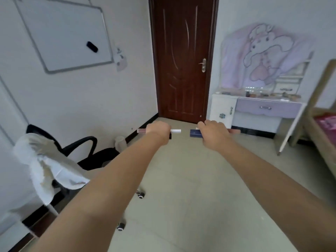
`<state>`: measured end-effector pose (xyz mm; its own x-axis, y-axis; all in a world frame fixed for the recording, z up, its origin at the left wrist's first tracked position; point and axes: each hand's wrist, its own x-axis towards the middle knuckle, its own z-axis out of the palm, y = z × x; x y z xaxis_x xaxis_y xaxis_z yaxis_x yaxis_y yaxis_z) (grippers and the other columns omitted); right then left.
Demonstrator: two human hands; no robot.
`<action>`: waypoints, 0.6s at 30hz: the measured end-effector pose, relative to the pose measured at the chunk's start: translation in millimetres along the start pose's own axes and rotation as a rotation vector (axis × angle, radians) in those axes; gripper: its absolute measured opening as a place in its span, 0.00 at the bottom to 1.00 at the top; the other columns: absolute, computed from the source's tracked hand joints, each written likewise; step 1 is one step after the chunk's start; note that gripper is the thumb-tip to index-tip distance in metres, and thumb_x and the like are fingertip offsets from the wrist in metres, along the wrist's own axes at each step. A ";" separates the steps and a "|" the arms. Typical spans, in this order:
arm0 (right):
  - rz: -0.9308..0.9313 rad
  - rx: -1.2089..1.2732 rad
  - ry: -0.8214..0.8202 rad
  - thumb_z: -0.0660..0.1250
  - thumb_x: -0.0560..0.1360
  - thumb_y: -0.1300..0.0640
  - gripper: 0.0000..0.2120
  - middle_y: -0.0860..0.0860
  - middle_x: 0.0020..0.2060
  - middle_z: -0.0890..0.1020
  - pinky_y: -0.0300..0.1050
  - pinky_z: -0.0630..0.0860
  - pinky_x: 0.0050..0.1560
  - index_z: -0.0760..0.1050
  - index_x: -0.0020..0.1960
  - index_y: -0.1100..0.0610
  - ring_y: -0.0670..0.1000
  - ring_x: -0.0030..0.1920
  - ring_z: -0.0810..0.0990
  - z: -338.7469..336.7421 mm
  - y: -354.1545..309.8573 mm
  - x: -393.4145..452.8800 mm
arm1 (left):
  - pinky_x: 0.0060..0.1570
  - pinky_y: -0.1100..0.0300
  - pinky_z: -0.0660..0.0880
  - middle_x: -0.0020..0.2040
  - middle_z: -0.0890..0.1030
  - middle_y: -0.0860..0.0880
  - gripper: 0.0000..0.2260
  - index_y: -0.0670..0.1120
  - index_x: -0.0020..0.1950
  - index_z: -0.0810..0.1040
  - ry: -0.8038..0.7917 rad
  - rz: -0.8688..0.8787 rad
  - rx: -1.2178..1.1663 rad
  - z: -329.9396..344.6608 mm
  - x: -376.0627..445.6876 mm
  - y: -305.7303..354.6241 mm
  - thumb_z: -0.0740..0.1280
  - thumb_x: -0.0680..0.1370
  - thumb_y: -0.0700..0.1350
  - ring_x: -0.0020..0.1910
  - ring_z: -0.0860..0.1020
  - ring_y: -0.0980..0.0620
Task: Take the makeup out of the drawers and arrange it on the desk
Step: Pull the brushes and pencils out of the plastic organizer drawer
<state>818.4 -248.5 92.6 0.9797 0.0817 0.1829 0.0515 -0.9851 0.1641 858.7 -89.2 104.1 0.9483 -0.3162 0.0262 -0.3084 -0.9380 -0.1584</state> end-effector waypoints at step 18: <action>0.491 -0.008 -0.222 0.59 0.73 0.64 0.15 0.57 0.57 0.73 0.48 0.69 0.54 0.66 0.60 0.59 0.57 0.59 0.72 152.3 335.9 257.5 | 0.58 0.54 0.69 0.63 0.71 0.43 0.15 0.44 0.62 0.71 0.025 0.440 0.037 14.6 458.8 224.7 0.59 0.76 0.36 0.64 0.68 0.44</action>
<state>1117.5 -581.4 47.2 0.9057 -0.4228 0.0305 -0.4233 -0.8982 0.1184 1225.6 -443.0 66.1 0.7254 -0.6878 -0.0275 -0.6788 -0.7080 -0.1948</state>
